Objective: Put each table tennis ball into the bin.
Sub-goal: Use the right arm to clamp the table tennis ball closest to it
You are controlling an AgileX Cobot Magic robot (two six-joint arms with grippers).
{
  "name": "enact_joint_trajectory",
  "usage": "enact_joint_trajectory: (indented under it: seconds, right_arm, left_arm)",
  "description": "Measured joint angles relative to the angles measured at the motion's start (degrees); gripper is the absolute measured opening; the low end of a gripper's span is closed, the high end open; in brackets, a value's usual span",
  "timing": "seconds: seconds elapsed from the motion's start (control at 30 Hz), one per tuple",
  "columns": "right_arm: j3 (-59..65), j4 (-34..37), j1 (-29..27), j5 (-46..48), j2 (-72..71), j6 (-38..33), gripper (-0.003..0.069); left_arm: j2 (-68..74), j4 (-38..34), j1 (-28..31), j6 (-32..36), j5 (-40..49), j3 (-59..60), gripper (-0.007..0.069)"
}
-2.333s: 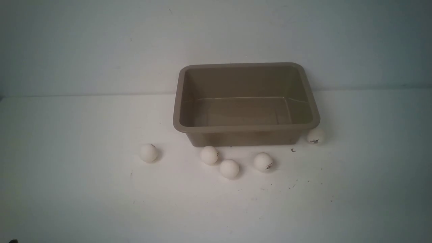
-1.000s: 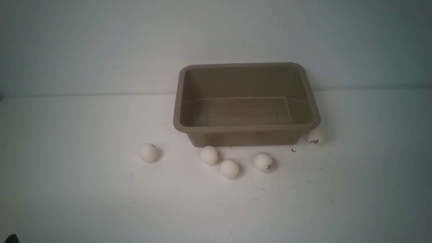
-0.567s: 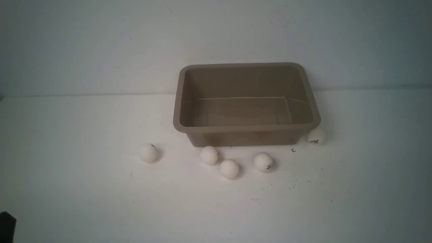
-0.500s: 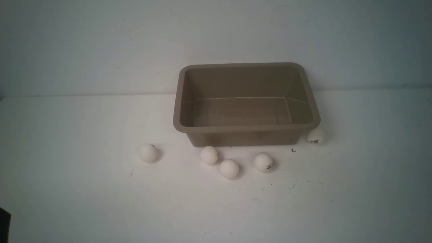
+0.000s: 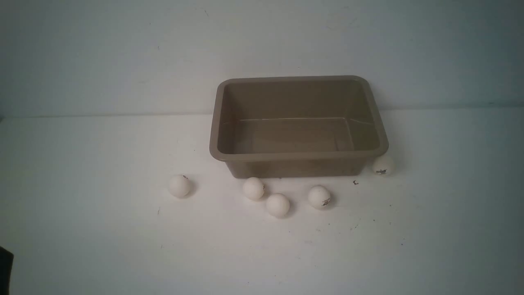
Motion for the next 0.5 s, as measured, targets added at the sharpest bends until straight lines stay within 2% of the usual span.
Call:
enact_joint_trajectory:
  seconds: [0.23,0.4,0.5]
  right_arm:
    - [-10.0,-2.0,1.1,3.4,14.0,-2.0,0.0525]
    - [-15.4,-7.4,3.1,11.4,25.7,-2.6,0.0525]
    - [-16.0,-9.9,4.8,13.1,32.8,-2.9,0.0525]
  left_arm:
    - [4.4,-2.1,0.0,12.2,15.6,-13.9,0.0439]
    - [12.3,-12.3,0.0,23.8,24.9,-23.1,0.0451]
    - [17.3,-17.9,0.0,31.3,30.0,-26.9,0.0451]
